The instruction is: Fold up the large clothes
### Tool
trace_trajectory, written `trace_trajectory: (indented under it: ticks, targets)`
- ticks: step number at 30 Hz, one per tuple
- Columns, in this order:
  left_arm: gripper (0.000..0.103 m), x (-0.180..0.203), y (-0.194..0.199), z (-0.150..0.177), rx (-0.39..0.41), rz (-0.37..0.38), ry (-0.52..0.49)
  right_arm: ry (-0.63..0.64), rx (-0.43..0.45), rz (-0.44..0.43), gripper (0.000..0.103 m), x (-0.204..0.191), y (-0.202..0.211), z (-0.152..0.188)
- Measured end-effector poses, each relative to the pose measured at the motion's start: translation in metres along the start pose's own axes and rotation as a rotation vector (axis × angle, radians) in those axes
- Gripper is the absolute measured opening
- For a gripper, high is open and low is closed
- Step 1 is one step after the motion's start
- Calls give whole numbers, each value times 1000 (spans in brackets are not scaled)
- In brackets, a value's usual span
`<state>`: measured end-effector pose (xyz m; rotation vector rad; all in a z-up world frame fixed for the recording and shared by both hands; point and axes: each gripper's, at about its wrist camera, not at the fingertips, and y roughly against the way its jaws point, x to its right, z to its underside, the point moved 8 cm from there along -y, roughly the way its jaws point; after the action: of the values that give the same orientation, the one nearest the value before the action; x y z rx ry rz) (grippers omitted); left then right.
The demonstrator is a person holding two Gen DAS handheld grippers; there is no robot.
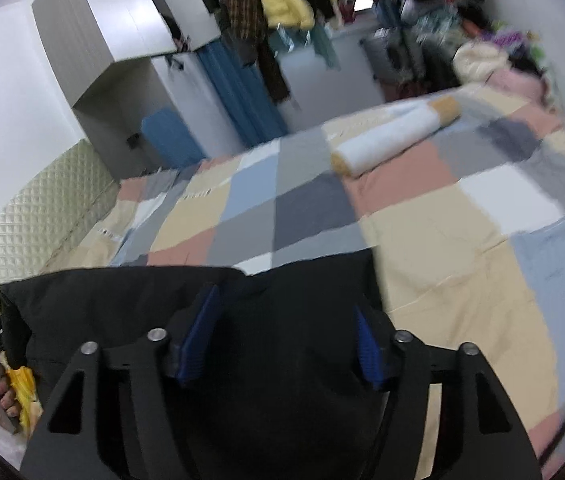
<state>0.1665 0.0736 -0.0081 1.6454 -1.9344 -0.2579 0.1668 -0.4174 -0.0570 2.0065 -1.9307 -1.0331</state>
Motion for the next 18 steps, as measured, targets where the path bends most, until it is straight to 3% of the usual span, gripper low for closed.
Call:
trace_trajectory:
  ticks: [3, 6, 9, 11, 18]
  targets:
    - [84, 5, 31, 1, 80, -34, -42, -8, 90, 37, 73, 1, 29, -7]
    - [85, 17, 53, 7, 115, 6, -65, 2, 146, 32, 74, -9, 49, -8]
    - [85, 48, 52, 29, 52, 147, -135, 41, 146, -6, 75, -37, 51, 3]
    - [85, 72, 39, 46, -10, 194, -202, 65, 123, -37, 75, -55, 46, 12]
    - [85, 112, -42, 93, -262, 126, -309, 194, -118, -121, 75, -128, -16, 69]
